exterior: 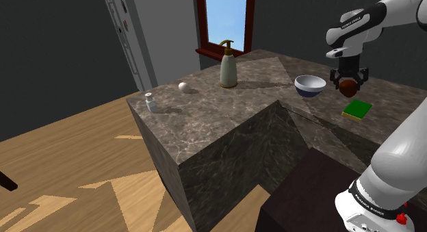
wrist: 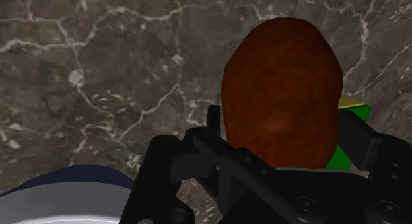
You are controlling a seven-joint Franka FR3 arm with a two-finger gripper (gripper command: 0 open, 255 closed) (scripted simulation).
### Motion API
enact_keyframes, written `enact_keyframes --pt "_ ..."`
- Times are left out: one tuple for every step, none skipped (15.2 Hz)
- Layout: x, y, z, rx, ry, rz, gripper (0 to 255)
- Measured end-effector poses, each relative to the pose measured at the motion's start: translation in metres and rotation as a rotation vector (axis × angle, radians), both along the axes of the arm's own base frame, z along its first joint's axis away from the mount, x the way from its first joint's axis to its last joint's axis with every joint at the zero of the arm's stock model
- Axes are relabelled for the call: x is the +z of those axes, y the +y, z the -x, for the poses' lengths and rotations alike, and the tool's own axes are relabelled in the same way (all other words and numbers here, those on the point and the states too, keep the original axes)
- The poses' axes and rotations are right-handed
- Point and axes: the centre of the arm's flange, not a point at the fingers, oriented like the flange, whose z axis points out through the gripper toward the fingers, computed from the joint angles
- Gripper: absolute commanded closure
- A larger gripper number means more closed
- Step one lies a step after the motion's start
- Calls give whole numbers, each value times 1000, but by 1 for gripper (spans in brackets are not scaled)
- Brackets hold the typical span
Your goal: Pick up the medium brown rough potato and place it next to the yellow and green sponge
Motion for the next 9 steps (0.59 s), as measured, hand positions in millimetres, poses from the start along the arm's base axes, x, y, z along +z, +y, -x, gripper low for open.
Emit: enact_keyframes --pt "-1 0 0 0 1 -1 0" --pt "-2 0 0 0 2 -1 0" --pt "-2 0 0 0 2 -2 0" --pt "-2 0 0 0 2 -2 0" --pt "-2 0 0 0 2 -2 0" --pt "5 -1 -3 0 2 -2 0" --pt "15 0 -6 0 2 -1 0" --pt "27 -2 -9 0 2 -1 0" --pt "35 -2 -12 0 2 -1 0"
